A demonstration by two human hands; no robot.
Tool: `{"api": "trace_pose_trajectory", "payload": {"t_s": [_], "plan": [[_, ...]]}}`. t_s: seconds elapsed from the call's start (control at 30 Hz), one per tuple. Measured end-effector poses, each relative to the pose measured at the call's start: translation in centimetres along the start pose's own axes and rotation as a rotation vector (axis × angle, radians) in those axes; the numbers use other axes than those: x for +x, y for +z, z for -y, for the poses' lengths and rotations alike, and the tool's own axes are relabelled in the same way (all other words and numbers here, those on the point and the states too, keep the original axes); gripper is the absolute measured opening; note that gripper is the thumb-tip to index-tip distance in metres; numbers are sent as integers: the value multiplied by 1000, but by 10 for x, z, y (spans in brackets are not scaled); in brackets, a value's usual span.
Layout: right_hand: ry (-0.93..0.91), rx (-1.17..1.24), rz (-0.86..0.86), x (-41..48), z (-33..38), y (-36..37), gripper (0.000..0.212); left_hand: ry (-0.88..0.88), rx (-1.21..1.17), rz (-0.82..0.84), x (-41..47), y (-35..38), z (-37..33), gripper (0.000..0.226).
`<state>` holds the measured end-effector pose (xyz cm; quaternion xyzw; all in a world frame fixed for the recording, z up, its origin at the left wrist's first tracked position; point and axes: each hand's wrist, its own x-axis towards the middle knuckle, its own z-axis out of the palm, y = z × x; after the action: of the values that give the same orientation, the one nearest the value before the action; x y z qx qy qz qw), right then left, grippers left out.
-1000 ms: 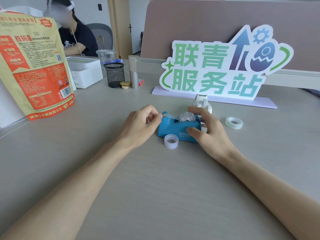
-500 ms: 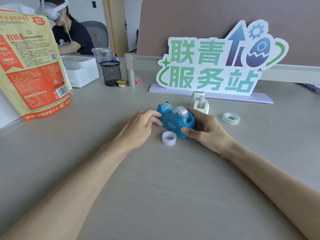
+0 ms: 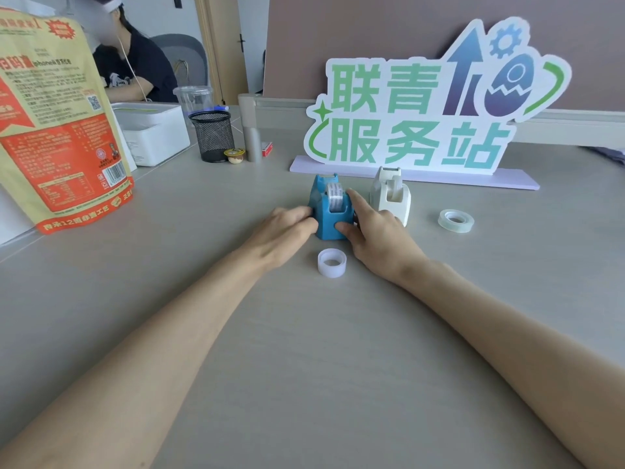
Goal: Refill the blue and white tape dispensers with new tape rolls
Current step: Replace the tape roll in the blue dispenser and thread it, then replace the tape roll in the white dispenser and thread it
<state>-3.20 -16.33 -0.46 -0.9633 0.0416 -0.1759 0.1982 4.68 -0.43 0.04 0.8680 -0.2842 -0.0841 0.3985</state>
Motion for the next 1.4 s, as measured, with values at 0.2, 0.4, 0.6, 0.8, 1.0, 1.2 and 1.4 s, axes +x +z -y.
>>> {"api": "trace_pose_trajectory", "payload": {"t_s": [0.2,0.4,0.6,0.8,1.0,1.2,1.4], "plan": [[3,-27,-16,19,5,5,51,-47,-15,-60,29,3,3,49],[7,-44,-4,32,2,8,61,-30,187,-99,50,10,9,43],[-3,-44,-11,25,2,7,62,14,184,-188,43,13,11,43],[-33,-19,-4,1,-5,2,51,215,-99,-131,-20,11,-4,23],[-106,-64,-57,-23,-10,-4,43,395,276,-127,-53,16,-5,28],[-164,-122,-86,-26,-3,-5,39,129,356,-344,-19,14,10,39],[-135,-135,-306,-19,-11,-7,27,-82,416,-397,27,12,5,27]]}}
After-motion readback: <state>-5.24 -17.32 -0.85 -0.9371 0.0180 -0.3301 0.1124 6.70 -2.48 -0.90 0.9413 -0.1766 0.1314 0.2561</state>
